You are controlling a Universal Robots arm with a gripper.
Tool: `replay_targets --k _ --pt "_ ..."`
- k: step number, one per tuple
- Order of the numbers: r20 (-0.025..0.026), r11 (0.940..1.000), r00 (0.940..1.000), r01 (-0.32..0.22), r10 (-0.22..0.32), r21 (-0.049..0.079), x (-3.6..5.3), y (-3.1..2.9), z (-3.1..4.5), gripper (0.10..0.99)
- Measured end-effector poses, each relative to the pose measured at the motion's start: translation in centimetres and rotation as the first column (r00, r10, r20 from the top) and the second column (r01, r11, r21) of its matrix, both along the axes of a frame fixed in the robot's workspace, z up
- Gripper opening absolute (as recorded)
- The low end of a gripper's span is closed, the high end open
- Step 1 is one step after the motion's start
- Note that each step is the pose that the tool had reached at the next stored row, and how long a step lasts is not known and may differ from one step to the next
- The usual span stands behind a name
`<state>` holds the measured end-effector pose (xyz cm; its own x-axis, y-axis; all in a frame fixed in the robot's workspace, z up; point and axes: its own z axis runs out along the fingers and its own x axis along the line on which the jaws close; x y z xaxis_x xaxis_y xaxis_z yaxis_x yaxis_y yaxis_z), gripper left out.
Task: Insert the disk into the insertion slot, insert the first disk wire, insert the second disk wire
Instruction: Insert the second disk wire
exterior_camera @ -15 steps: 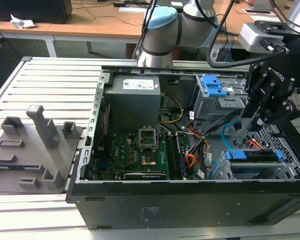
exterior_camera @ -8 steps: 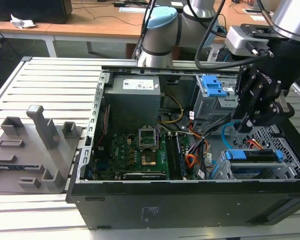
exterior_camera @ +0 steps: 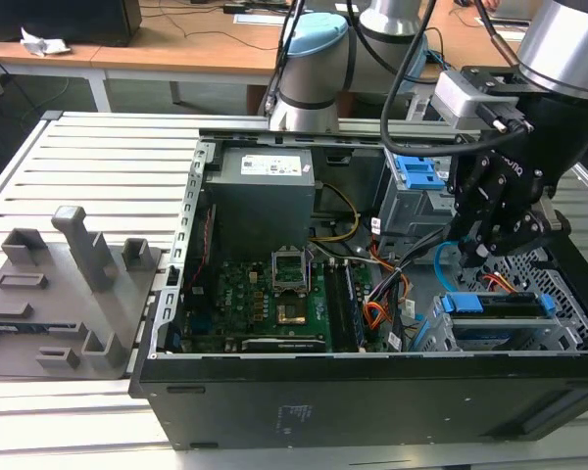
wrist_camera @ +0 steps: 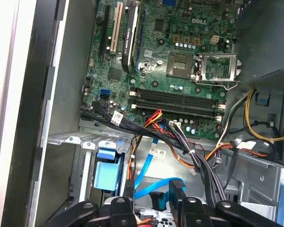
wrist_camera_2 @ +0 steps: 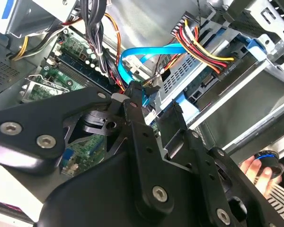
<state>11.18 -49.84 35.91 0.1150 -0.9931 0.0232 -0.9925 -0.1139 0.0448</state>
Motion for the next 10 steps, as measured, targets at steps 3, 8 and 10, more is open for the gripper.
replay_targets --k 3,8,10 --pt "0.0000 1.0000 1.0000 -0.001 0.001 0.000 0.00 0.00 0.00 0.408" --pt "0.0000 1.0000 1.0000 -0.002 0.002 0.000 0.00 0.00 0.00 0.165" --pt "0.0000 1.0000 1.0000 -0.003 0.003 0.000 0.00 -0.05 -0.02 0.165"
